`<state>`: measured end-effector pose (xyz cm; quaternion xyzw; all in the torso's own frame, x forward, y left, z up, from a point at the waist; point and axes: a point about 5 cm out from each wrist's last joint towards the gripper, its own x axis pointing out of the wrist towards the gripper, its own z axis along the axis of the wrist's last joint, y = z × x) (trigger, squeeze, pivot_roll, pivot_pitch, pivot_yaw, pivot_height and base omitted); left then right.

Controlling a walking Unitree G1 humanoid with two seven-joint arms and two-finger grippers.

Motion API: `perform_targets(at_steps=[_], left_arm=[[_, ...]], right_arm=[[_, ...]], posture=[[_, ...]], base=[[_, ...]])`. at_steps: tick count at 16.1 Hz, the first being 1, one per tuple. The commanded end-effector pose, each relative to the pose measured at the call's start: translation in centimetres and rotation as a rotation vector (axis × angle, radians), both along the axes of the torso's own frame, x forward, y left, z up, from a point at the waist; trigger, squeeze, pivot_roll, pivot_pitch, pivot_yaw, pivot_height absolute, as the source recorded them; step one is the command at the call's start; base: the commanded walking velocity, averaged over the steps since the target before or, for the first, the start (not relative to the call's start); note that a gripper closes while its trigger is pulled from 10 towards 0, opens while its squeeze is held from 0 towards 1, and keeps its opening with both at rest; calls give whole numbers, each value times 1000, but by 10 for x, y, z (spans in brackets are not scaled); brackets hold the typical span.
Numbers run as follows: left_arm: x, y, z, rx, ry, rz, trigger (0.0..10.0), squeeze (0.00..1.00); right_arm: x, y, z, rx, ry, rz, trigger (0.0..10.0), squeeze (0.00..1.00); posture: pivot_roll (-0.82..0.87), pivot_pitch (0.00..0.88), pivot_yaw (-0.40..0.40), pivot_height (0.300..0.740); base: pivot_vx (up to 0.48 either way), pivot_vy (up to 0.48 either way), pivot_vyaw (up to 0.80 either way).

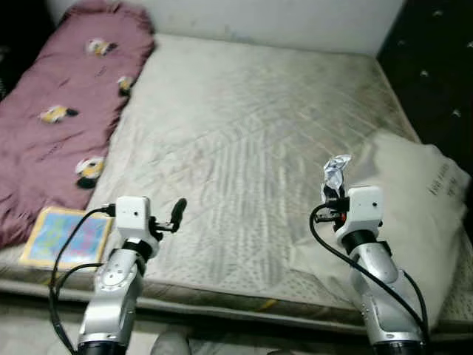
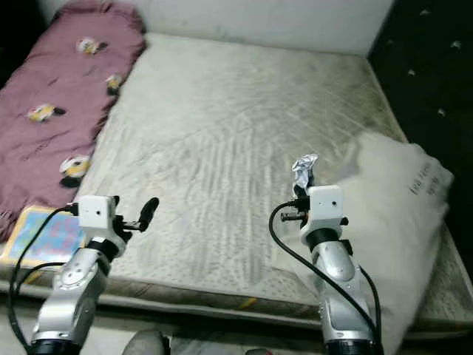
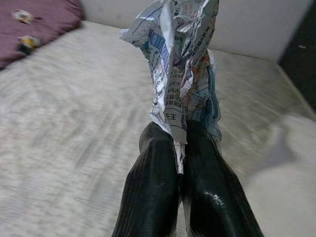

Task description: Clean up the room

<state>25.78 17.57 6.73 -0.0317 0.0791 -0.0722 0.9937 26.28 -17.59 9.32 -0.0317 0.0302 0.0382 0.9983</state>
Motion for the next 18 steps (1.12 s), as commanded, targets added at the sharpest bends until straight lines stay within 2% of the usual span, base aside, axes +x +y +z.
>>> perform_targets(at_steps=[1, 4, 10, 18], left_arm=[[-1, 5, -1, 6, 10, 14, 10000, 0], [0, 4, 0, 8, 7, 10, 10000, 0], [1, 4, 0, 15, 2, 11, 10000, 0], [2, 2, 0, 22, -5, 5, 10000, 0]], right_arm=[[0, 4, -2, 0, 12, 12, 10000, 0], [1, 5, -3, -8, 21, 19, 10000, 0], [2, 3, -4, -13, 30, 9, 10000, 0], [5, 4, -5, -14, 33, 19, 10000, 0]], posture=[[-26, 68, -30, 740], [-29, 75, -32, 740], [-26, 76, -32, 740], [-18, 68, -38, 740]], base=[[0, 480, 0], [0, 480, 0], [0, 480, -593], [0, 451, 0]])
